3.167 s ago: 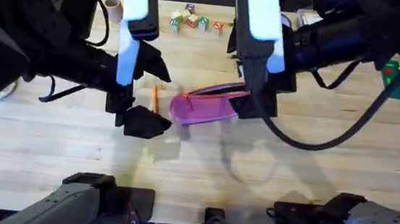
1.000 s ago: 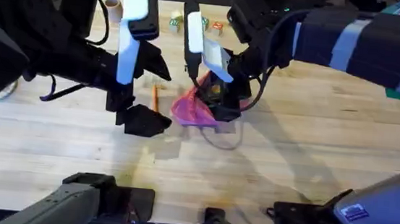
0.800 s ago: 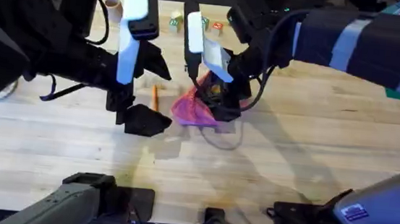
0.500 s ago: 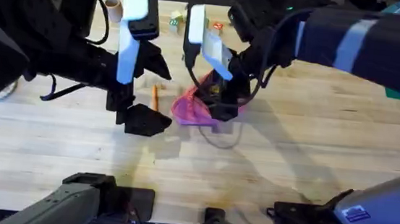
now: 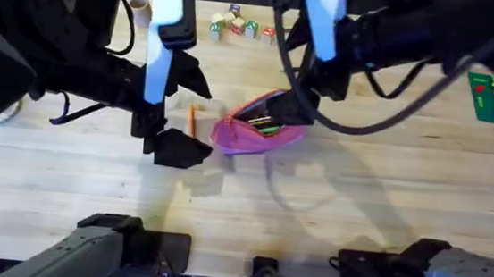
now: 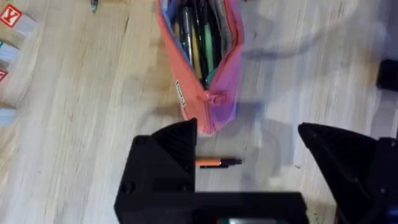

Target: Unzip the bag, pick up the pens from the table one at a time and place them inside, then zip the bag closed.

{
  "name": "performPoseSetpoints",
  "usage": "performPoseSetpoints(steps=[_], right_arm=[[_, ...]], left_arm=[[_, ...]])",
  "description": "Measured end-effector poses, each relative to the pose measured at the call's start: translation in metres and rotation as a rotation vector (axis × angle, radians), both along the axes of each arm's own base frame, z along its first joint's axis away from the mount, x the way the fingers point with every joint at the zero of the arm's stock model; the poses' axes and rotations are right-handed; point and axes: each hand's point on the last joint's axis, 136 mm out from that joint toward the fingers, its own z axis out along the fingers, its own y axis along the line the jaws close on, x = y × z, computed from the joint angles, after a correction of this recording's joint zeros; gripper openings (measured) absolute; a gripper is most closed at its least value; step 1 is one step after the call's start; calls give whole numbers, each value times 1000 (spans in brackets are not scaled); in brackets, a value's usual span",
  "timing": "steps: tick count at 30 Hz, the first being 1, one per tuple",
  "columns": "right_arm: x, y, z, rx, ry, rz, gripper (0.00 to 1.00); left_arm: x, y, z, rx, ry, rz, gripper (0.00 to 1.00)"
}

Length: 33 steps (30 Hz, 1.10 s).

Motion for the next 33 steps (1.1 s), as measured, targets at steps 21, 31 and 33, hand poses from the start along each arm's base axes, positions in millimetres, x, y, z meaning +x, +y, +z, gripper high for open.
performPoseSetpoints(steps=[21, 31, 33], right_arm=[[118, -104, 13, 302, 101, -849, 996], [142, -96, -10, 419, 218, -992, 996], [147, -95, -13, 445, 236, -1018, 996]], left_arm=[[0, 1, -1, 6, 0, 1, 995], [0, 1, -1, 9, 0, 2, 995], [0, 1, -1, 9, 0, 2, 995]])
